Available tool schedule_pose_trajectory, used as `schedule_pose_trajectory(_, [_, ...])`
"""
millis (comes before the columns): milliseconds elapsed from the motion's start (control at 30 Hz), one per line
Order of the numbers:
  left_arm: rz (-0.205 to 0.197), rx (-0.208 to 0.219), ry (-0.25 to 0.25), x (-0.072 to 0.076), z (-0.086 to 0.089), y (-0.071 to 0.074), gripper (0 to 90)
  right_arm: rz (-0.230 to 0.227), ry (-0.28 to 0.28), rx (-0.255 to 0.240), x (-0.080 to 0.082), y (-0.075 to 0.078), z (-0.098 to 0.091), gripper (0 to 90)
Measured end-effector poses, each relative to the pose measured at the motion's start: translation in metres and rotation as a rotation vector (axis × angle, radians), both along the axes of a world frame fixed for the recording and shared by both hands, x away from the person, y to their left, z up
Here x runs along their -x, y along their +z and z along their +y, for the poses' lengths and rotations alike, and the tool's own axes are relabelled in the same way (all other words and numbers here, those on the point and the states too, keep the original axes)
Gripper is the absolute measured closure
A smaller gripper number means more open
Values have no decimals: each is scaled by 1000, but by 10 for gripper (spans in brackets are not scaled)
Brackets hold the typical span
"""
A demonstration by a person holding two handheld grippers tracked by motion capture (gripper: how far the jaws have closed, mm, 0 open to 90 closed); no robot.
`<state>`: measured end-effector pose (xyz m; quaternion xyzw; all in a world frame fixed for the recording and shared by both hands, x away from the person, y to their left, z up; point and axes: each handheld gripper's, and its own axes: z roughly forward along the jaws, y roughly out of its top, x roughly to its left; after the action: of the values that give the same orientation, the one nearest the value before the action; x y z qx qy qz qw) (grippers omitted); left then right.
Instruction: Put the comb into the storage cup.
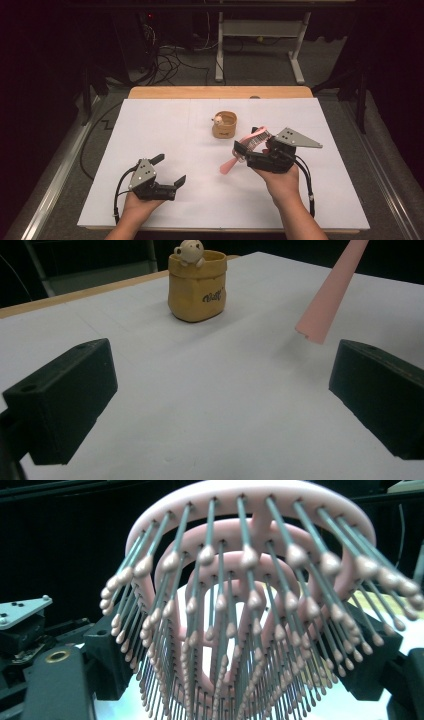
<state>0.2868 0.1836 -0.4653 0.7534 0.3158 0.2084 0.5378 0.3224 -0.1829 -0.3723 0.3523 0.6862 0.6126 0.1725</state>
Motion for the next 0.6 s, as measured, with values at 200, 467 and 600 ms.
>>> schedule_pose_trajectory(200, [10, -1, -5, 0, 0, 0, 0, -17, -23, 19, 2, 4, -8, 204])
schedule_pose_trajectory(467, [22, 1, -21, -1, -2, -1, 0, -34, -58, 31, 3, 6, -20, 204])
schedule_pose_trajectory(600, [10, 5, -26, 0, -2, -1, 0, -46, -81, 39, 4, 7, -26, 204])
